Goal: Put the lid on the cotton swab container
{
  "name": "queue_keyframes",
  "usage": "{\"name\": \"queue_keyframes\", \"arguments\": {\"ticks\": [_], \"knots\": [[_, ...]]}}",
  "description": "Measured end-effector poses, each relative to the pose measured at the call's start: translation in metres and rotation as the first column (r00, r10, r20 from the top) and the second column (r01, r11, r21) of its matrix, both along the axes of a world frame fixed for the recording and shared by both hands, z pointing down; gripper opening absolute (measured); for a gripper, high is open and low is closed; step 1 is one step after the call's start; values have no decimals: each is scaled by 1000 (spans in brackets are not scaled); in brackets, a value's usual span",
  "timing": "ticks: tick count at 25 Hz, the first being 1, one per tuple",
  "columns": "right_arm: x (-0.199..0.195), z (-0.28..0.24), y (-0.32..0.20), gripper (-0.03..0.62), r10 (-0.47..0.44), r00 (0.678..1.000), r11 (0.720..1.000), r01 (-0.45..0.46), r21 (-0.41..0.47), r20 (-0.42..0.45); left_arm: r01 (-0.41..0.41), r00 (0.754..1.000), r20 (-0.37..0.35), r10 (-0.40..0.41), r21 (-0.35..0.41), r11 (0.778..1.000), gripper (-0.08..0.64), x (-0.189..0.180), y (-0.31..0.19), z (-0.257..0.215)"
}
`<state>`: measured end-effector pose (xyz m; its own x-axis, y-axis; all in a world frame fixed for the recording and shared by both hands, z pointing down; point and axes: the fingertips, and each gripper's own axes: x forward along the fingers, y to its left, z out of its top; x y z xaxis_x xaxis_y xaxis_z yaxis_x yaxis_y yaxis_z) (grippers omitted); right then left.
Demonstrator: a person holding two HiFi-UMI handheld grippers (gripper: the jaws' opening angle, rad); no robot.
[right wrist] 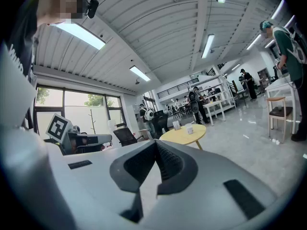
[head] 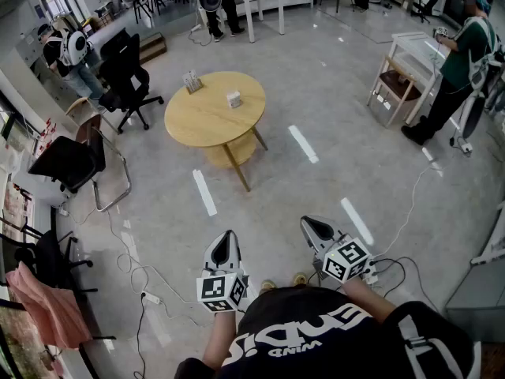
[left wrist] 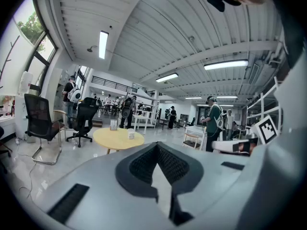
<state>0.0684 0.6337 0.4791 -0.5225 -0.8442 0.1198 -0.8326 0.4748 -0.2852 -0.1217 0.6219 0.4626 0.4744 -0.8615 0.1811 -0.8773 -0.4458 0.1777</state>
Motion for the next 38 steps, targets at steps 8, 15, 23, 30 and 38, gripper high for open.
{"name": "queue_keyframes", "arguments": {"ticks": [8, 15, 23, 30, 38], "knots": [[-13, 1, -6, 3, -12, 1000, 1000, 12, 5, -21, -9, 1000, -1, 9, -1, 1000, 11, -5, -6, 1], [-33, -1, -11, 3, -17, 1000, 1000, 17, 15, 0, -31, 999, 8, 31, 2, 1000, 11, -21, -15, 3], [-55, 9, -19, 3, 40, 999, 999, -40, 11, 3, -56, 998, -4, 56, 6, 998, 11, -39, -38, 14], [-56, 14, -48, 3, 72, 997, 997, -73, 5, 26, -69, 998, -5, 69, 1, 998, 11, -42, -63, 22], [-39, 21, -106, 3, 97, 995, 995, -97, 9, 23, -61, 998, -8, 61, 0, 998, 11, -34, -115, 30]]}}
